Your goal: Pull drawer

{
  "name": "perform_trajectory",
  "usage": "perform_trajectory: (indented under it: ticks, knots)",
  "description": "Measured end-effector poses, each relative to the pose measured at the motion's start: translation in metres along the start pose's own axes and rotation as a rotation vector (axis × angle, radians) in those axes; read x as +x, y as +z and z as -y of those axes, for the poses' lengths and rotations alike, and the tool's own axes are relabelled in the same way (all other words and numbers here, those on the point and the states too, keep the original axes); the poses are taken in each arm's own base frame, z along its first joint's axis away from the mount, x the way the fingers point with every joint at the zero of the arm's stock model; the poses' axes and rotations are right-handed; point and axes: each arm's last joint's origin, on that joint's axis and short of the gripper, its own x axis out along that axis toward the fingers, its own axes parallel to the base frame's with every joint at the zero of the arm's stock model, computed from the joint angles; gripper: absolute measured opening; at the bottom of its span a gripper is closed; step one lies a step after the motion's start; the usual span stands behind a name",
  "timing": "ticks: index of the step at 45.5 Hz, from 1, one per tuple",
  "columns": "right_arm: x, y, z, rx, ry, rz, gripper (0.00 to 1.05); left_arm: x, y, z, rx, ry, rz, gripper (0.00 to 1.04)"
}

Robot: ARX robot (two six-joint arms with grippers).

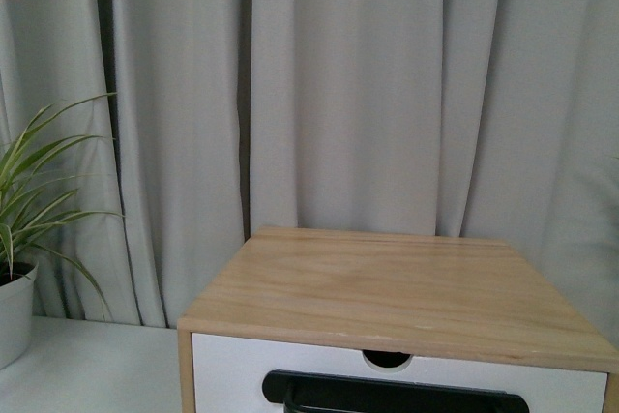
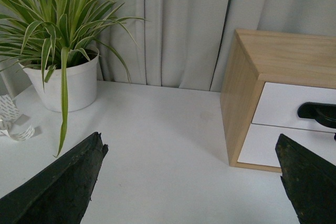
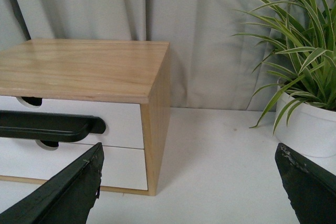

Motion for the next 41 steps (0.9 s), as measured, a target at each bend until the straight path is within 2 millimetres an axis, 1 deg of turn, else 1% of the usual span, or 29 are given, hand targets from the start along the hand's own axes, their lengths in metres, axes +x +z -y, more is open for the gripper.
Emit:
perform_trajectory:
  ticks: [41]
  knots:
    - [0.0, 0.0, 0.0, 0.0, 0.0, 0.0, 0.96, 0.0, 0.0, 0.0, 0.0, 0.0, 0.0, 0.99]
